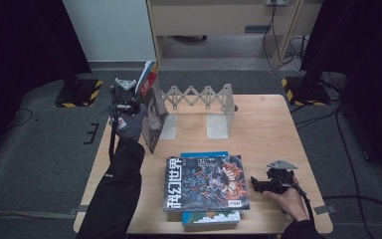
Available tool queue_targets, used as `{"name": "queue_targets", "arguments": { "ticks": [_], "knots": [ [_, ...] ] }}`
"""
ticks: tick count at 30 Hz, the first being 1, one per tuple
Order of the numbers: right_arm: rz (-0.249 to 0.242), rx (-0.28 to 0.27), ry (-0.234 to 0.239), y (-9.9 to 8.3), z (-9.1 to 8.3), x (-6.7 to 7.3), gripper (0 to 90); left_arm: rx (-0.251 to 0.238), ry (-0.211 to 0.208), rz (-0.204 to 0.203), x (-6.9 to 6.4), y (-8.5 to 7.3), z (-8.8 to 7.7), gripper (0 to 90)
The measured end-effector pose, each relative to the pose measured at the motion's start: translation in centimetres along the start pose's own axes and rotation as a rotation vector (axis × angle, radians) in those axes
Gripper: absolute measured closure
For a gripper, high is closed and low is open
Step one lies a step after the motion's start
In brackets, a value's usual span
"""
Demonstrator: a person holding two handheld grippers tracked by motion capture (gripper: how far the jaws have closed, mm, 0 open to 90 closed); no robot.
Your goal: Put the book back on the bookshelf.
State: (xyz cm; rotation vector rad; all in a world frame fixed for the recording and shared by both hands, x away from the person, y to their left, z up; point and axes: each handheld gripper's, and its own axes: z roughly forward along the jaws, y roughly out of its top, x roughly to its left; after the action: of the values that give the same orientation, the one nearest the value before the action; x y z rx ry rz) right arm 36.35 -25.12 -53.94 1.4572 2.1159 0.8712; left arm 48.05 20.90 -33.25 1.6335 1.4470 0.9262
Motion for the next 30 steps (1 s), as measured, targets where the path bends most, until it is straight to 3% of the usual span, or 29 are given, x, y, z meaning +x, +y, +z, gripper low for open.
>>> {"name": "queue_targets", "arguments": {
  "ticks": [10, 17, 30],
  "knots": [
    [0.001, -0.002, -0.001, 0.0, 0.01, 0.01, 0.4, -0.004, -0.001, -0.001, 0.21, -0.18, -0.04, 84.1],
    [0.001, -0.001, 0.0, 0.0, 0.0, 0.01, 0.4, 0.002, -0.016, -0.003, 0.52, -0.39, 0.02, 77.2],
    [0.001, -0.001, 0.0, 0.0, 0.0, 0.01, 0.4, -0.051, -0.058, -0.005, 0.72, -0.21, -0.72, 60.8]
  ]
}}
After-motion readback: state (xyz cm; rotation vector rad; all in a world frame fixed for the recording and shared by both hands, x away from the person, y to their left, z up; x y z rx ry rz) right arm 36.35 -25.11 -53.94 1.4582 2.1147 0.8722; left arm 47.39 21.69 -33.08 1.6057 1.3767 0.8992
